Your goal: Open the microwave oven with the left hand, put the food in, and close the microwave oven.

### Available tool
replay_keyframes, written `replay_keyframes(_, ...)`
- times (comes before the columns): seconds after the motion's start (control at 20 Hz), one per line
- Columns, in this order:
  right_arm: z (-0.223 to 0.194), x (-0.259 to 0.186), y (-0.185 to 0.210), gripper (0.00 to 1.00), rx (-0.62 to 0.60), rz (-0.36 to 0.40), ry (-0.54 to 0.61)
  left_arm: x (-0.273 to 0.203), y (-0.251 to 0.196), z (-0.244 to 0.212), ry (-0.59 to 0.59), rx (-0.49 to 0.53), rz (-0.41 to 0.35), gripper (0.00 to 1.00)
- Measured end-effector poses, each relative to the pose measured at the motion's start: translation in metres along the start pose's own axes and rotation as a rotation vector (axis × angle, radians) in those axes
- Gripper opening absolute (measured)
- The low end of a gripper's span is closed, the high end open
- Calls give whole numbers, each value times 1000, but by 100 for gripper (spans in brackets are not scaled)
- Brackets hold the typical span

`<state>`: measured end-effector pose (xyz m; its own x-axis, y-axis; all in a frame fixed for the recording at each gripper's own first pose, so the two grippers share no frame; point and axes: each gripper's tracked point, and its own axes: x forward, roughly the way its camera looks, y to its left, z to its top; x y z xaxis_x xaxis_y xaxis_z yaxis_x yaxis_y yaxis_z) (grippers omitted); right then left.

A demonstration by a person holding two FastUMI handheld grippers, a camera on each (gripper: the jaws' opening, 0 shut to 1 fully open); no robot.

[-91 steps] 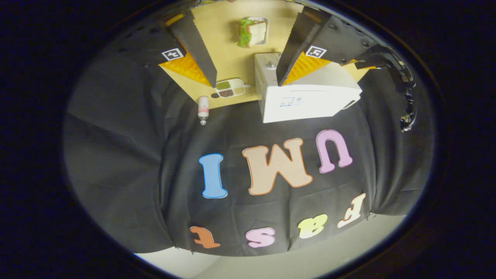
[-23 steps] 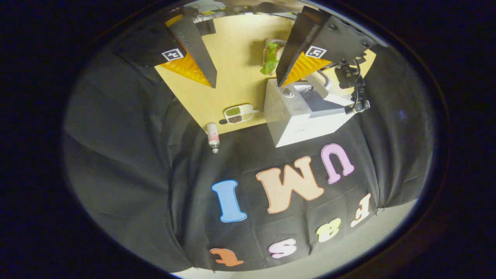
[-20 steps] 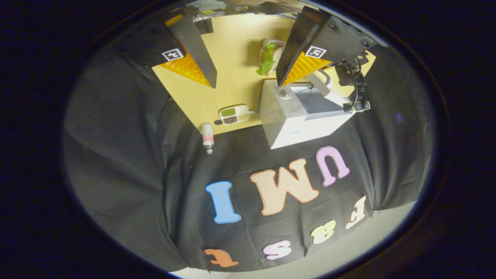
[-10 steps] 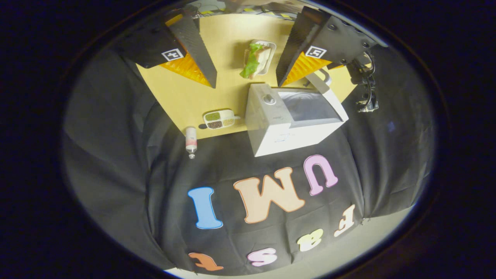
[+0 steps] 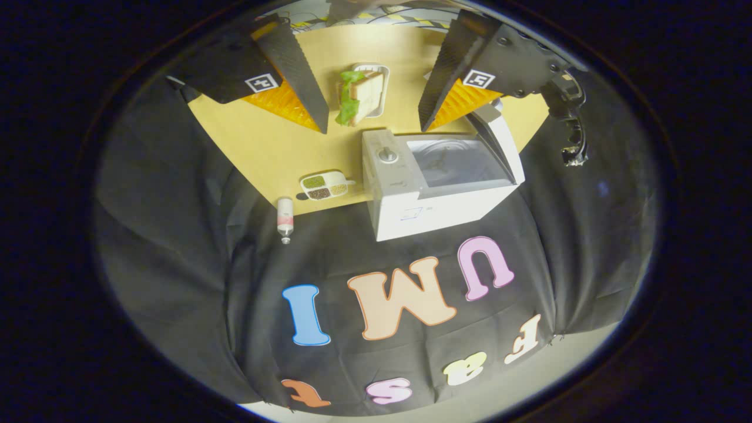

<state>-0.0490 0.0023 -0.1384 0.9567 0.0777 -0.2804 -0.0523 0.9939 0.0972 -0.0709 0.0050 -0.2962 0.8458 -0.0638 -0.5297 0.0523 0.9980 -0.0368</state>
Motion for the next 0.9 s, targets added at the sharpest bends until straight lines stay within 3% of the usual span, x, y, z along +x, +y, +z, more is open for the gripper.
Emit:
replay_keyframes(0.2, -11, -13, 35, 91, 2, -13, -7, -27, 34, -9, 5, -39, -13, 100)
replay_keyframes(0.25, -14, -17, 43, 97, 4, -15, -7, -34, 45, -10, 3, -50, -13, 100)
replay_keyframes(0.3, -18, -22, 52, 97, 5, -15, -9, -39, 55, -12, 2, -58, -10, 100)
replay_keyframes(0.35, -22, -27, 62, 91, 7, -12, -13, -46, 66, -14, 1, -63, -6, 100)
replay_keyframes(0.9, -71, -53, 130, 91, 13, -6, 22, -94, 196, -10, -53, -102, 79, 97)
